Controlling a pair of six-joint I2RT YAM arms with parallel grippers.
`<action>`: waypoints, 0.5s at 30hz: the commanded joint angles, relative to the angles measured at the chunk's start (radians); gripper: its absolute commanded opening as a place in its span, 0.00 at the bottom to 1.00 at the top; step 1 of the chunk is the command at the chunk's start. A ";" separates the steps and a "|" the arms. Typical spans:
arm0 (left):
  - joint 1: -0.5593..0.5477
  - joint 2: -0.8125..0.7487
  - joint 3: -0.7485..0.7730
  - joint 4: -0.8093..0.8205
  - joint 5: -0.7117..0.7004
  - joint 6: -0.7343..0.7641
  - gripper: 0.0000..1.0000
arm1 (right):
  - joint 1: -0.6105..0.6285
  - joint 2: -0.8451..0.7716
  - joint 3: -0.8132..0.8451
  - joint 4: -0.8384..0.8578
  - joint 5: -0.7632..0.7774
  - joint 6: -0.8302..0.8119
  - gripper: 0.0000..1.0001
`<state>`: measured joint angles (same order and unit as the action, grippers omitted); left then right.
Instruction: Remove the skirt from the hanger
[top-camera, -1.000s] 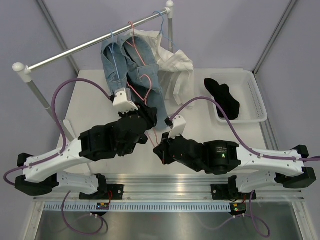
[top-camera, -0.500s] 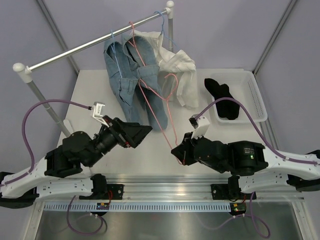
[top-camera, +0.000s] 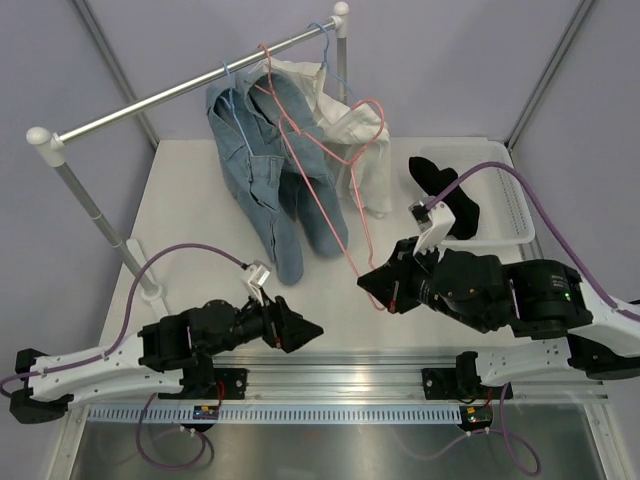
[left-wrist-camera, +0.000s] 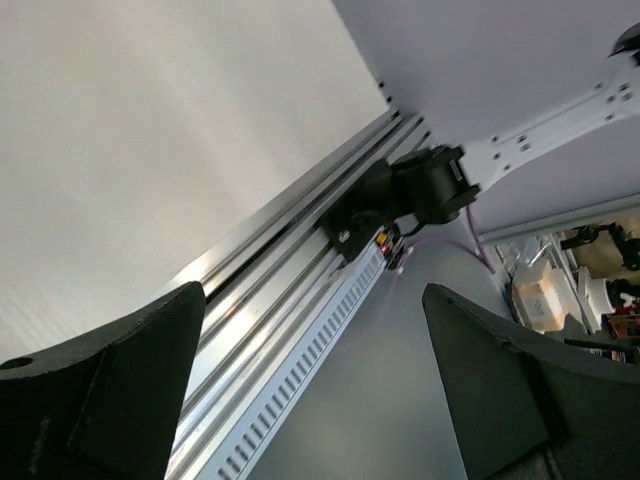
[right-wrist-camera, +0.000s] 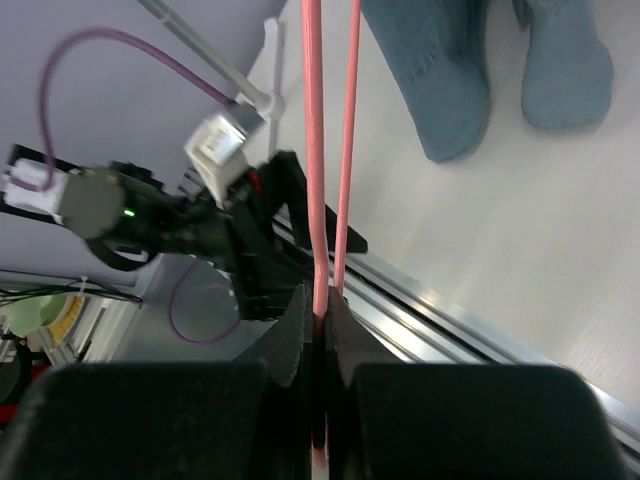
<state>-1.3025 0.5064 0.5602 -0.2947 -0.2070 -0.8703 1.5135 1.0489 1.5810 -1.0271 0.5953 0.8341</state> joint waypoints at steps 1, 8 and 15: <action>-0.004 -0.072 -0.086 0.084 0.057 -0.084 0.93 | 0.011 0.069 0.146 -0.059 0.067 -0.076 0.00; -0.004 -0.060 -0.169 0.094 0.046 -0.121 0.93 | 0.011 0.233 0.356 -0.028 -0.023 -0.191 0.00; -0.004 0.076 -0.204 0.097 0.004 -0.189 0.96 | 0.011 0.492 0.577 -0.060 -0.130 -0.194 0.00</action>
<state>-1.3025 0.5400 0.3767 -0.2569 -0.1864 -1.0130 1.5169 1.4582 2.0747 -1.0710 0.5232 0.6678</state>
